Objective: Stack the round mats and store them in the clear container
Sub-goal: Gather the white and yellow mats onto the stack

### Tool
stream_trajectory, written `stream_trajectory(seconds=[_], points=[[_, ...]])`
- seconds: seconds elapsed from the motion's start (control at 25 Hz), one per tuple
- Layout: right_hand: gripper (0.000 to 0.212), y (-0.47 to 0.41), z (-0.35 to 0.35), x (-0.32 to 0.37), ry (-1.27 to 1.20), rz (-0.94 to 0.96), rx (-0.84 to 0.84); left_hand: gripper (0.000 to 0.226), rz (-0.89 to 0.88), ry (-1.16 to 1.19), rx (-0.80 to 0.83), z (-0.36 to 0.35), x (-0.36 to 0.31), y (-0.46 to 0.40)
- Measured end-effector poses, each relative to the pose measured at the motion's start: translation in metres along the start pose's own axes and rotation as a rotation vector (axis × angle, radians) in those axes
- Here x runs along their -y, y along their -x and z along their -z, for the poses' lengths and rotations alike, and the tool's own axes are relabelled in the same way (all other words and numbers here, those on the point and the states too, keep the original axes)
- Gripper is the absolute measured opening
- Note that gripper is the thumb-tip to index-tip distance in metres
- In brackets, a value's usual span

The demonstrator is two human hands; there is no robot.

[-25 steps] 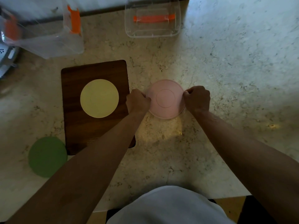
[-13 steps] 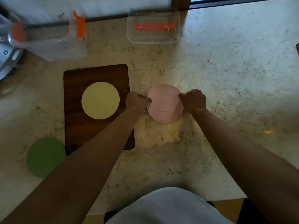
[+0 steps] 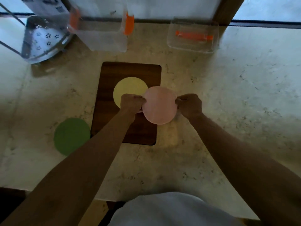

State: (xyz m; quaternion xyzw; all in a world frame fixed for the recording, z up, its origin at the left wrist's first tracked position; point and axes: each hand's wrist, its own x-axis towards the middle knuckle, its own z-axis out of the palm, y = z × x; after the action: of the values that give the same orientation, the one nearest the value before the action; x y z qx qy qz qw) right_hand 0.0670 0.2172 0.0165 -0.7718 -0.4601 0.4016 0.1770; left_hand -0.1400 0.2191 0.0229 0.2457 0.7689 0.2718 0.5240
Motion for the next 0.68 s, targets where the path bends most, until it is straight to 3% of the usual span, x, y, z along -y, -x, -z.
stream_trajectory(seconds=[0.28, 0.68], points=[[0.021, -0.022, -0.062, 0.076, 0.011, 0.148, 0.043, 0.025, -0.047, -0.026, -0.216, 0.072, -0.007, -0.033], [0.009, -0.053, -0.091, 0.09, 0.158, 0.238, 0.093, 0.021, -0.026, -0.126, -0.356, 0.075, 0.004, -0.07]])
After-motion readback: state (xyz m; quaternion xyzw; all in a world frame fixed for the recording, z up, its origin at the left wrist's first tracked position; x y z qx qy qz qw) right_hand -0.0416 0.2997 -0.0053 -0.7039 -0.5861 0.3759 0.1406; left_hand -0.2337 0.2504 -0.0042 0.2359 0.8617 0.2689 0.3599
